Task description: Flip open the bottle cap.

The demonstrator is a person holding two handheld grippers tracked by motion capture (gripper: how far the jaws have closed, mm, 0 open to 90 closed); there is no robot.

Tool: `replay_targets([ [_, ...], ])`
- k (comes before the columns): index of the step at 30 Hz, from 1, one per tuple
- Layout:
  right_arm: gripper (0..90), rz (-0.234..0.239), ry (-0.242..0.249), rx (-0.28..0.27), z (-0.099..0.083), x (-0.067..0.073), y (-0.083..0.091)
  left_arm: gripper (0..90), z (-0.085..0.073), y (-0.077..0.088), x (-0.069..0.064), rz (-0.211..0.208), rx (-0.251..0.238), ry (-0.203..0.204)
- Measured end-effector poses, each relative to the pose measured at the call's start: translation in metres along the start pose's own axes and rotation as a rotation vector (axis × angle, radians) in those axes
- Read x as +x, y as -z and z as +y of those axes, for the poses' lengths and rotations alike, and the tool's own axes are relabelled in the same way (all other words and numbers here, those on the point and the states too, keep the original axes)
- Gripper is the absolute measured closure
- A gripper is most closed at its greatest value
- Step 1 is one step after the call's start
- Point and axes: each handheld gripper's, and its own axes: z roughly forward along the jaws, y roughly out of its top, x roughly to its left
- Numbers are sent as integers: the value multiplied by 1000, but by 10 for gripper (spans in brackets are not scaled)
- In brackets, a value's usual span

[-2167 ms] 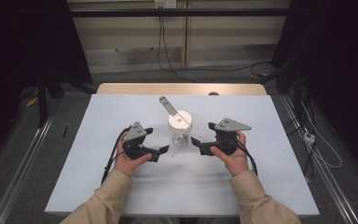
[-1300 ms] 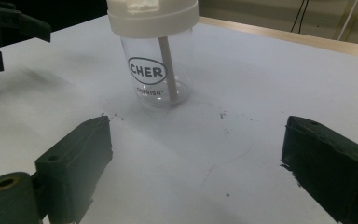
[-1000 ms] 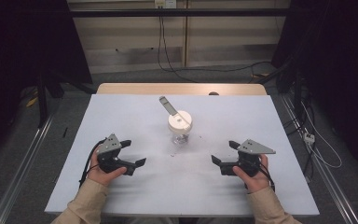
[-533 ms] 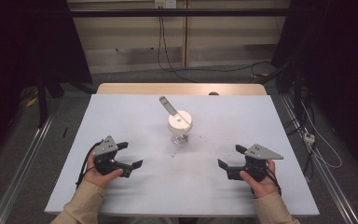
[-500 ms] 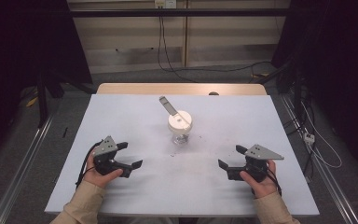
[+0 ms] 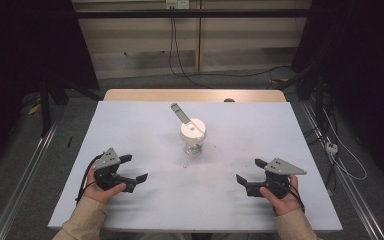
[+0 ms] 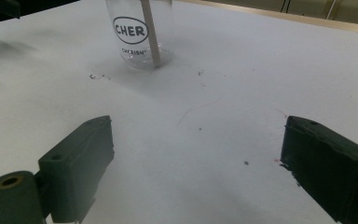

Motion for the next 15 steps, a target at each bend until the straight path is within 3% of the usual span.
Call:
replay_targets([
  [15,92,-21,-8,-10,-5,-7,10,52,-6,9,5,23,-1,15],
])
